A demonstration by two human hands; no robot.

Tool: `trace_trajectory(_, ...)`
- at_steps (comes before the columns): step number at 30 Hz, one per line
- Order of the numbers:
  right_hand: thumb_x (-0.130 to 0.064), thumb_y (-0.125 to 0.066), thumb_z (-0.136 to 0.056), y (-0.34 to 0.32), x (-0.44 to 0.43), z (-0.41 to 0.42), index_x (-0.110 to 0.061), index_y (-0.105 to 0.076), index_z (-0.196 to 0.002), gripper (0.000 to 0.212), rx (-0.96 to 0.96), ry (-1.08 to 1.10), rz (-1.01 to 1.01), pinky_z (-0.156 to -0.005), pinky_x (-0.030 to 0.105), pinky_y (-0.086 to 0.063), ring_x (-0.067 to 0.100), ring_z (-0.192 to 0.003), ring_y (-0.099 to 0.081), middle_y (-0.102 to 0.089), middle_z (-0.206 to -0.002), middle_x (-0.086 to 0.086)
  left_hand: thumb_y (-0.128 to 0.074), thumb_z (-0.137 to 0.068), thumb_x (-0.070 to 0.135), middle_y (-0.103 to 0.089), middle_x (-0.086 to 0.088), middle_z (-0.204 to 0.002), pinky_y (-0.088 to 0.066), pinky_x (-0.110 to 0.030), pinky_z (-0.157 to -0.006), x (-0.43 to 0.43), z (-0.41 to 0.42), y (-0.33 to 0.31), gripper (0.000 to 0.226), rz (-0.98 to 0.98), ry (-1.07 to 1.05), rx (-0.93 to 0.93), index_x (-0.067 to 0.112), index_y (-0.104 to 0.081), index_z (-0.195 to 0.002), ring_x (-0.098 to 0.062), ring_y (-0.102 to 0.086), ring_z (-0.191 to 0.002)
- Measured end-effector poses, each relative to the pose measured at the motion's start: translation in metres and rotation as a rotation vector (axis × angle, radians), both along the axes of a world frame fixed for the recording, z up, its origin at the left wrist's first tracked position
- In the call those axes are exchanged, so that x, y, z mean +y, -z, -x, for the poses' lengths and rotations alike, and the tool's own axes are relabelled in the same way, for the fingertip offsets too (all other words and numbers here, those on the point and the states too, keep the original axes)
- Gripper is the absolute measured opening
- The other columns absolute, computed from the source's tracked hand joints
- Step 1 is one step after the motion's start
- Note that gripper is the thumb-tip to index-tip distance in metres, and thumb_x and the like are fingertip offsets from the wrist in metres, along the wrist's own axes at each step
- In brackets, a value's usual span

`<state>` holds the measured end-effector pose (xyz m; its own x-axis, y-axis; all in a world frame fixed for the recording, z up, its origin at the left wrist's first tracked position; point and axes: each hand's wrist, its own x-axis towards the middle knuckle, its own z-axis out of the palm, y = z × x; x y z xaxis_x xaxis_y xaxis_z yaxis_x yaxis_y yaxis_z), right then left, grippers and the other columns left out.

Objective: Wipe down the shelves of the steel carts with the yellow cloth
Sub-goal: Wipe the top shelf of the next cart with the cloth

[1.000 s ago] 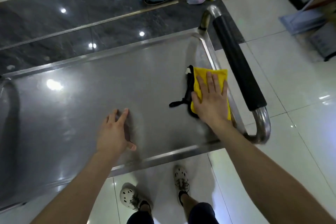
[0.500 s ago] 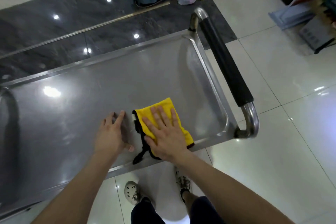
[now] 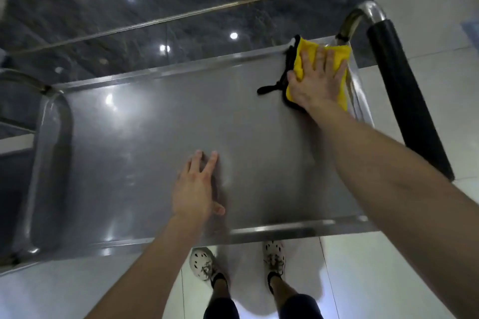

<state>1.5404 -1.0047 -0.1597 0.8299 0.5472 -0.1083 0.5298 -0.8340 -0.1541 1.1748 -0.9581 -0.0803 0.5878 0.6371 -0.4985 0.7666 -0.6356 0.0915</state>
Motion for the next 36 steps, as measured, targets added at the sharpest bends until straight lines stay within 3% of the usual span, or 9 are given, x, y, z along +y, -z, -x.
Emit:
trace_trajectory(2,-0.07,-0.013,-0.099,0.0,0.039,0.02,-0.033,-0.015,-0.172,0.082,-0.01,-0.067,-0.007,-0.128,0.069,0.005,0.034,-0.166,0.0,-0.006,-0.181,0.009,-0.102,-0.058,0.052,-0.003,-0.003,-0.179,-0.029,-0.047,-0.131,-0.001,0.0,0.001,0.151,-0.013,-0.003,-0.006,0.038,-0.005,-0.173,-0.029,-0.011,-0.165)
trace_trajectory(5,-0.069,-0.014,-0.103,-0.001,0.081,0.075,-0.034,-0.014,-0.172,0.077,-0.025,-0.344,-0.041,-0.128,0.069,0.005,0.032,-0.167,0.0,-0.007,-0.181,0.006,-0.103,-0.055,0.052,-0.007,-0.003,-0.179,-0.033,-0.048,-0.128,-0.001,0.001,0.003,0.152,-0.031,0.012,-0.016,0.037,-0.008,-0.173,-0.028,-0.016,-0.164)
trace_trajectory(10,-0.066,-0.019,-0.106,0.003,0.064,0.15,-0.034,-0.02,-0.171,0.072,-0.028,-0.646,-0.048,-0.129,0.065,0.0,0.027,-0.167,-0.004,-0.012,-0.18,0.003,-0.104,-0.053,0.05,-0.016,-0.003,-0.177,-0.034,-0.048,-0.127,-0.006,0.004,0.001,0.151,-0.062,0.003,-0.036,0.032,-0.014,-0.172,-0.028,-0.02,-0.163)
trace_trajectory(13,-0.063,-0.025,-0.11,0.005,0.009,0.178,-0.033,-0.024,-0.171,0.068,-0.05,-0.68,-0.095,-0.129,0.065,-0.005,0.027,-0.167,-0.008,-0.017,-0.179,0.003,-0.105,-0.05,0.051,-0.022,-0.003,-0.175,-0.03,-0.044,-0.129,-0.009,0.005,-0.002,0.151,-0.08,-0.024,-0.028,0.02,-0.019,-0.17,-0.027,-0.025,-0.161)
trace_trajectory(16,-0.061,-0.031,-0.111,0.011,-0.057,0.215,-0.032,-0.025,-0.171,0.066,-0.068,-0.68,-0.154,-0.129,0.066,-0.009,0.028,-0.167,-0.006,-0.016,-0.18,0.004,-0.101,-0.049,0.063,-0.026,-0.008,-0.171,-0.026,-0.05,-0.129,-0.014,0.012,-0.006,0.145,-0.191,-0.067,0.019,0.017,-0.026,-0.164,-0.03,-0.027,-0.159)
trace_trajectory(21,-0.059,-0.039,-0.109,0.02,-0.123,0.279,-0.031,-0.018,-0.172,0.072,-0.056,-0.797,-0.184,-0.127,0.07,-0.012,0.029,-0.167,-0.004,-0.008,-0.181,0.004,-0.085,-0.075,0.053,-0.046,-0.01,-0.149,-0.037,-0.048,-0.115,-0.026,0.039,-0.006,0.093,-0.312,-0.105,-0.099,0.021,-0.042,-0.151,-0.033,-0.046,-0.139)
trace_trajectory(26,-0.063,-0.037,-0.108,0.018,-0.125,0.28,-0.034,-0.021,-0.171,0.071,-0.08,-0.823,-0.114,-0.127,0.069,-0.014,0.028,-0.167,-0.003,-0.009,-0.181,0.003,-0.094,-0.051,0.073,-0.043,-0.008,-0.156,-0.037,-0.048,-0.118,0.018,0.069,-0.016,0.13,-0.095,-0.084,-0.116,0.024,-0.042,-0.159,-0.033,-0.043,-0.145)
trace_trajectory(33,-0.068,-0.04,-0.106,0.023,-0.114,0.294,-0.04,-0.018,-0.171,0.074,-0.064,-0.716,-0.122,-0.127,0.07,-0.013,0.026,-0.167,-0.003,-0.007,-0.181,-0.002,-0.099,-0.063,0.059,-0.026,-0.01,-0.173,-0.038,-0.053,-0.123,0.112,0.095,-0.029,0.122,-0.065,-0.078,0.007,0.027,-0.037,-0.163,-0.035,-0.03,-0.157)
trace_trajectory(36,-0.068,-0.04,-0.106,0.024,-0.094,0.3,-0.039,-0.021,-0.17,0.073,-0.07,-0.685,-0.142,-0.127,0.07,-0.014,0.025,-0.167,-0.005,-0.008,-0.181,-0.001,-0.099,-0.061,0.062,-0.028,-0.007,-0.171,-0.039,-0.053,-0.122,0.13,0.097,-0.025,0.125,-0.072,-0.028,0.053,0.032,-0.035,-0.165,-0.035,-0.031,-0.155)
